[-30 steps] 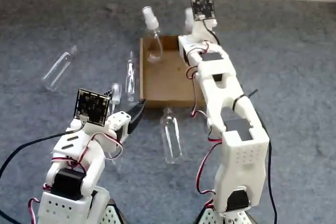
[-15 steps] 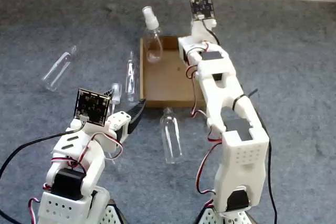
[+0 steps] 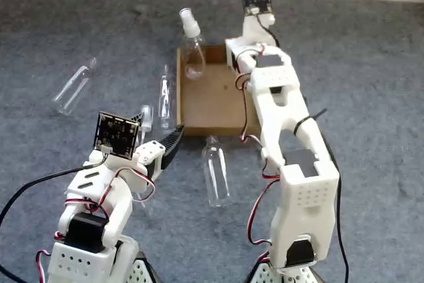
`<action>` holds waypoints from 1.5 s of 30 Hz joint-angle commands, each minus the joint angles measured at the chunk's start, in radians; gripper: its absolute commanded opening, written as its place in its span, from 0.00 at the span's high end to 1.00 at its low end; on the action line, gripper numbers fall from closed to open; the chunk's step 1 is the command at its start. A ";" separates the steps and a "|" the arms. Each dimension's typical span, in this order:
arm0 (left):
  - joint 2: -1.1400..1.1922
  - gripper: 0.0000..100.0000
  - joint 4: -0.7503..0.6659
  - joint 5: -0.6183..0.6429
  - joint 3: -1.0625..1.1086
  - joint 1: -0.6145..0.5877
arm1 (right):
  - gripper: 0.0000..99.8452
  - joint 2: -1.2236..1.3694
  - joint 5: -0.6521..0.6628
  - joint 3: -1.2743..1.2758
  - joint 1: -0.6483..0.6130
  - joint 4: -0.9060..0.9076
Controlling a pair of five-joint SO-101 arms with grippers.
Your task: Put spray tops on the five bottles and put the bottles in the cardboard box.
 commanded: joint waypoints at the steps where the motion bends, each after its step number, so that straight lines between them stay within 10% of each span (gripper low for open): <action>1: -0.010 0.76 -0.017 -0.002 -0.004 -0.012 | 0.74 -0.019 0.003 -0.156 -0.005 0.104; 25: -0.007 0.76 -0.017 -0.002 -0.004 -0.015 | 0.89 -0.035 0.009 -0.883 -0.147 1.216; 35: -0.010 0.76 -0.017 -0.002 -0.004 -0.015 | 0.89 -0.415 0.005 -0.131 -0.285 1.190; 45: -0.004 0.76 -0.017 0.000 -0.002 -0.013 | 0.85 -0.860 -0.089 0.742 -0.484 0.780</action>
